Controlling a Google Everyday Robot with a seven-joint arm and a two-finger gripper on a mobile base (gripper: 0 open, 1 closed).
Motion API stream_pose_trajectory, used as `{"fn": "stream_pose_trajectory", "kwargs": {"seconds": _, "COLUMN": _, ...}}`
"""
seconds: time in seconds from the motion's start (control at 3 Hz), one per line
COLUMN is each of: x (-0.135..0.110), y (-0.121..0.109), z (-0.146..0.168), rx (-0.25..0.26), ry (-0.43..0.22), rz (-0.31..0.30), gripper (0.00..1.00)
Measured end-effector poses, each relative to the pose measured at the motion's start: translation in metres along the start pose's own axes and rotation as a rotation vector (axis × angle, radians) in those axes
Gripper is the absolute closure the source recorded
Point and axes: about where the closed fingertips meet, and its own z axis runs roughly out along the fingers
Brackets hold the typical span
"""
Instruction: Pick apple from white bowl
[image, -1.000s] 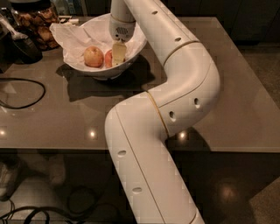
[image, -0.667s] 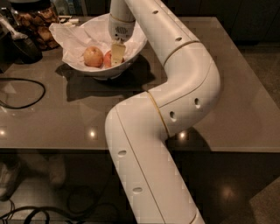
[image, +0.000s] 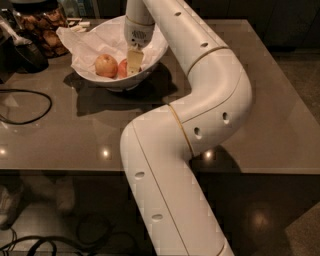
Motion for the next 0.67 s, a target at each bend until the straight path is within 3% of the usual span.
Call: {"fn": "stream_pose_trajectory", "kwargs": {"seconds": 0.67, "x": 0.0, "y": 0.0, "z": 0.0, "rx": 0.0, "ry": 0.0, "rz": 0.0, "gripper": 1.0}}
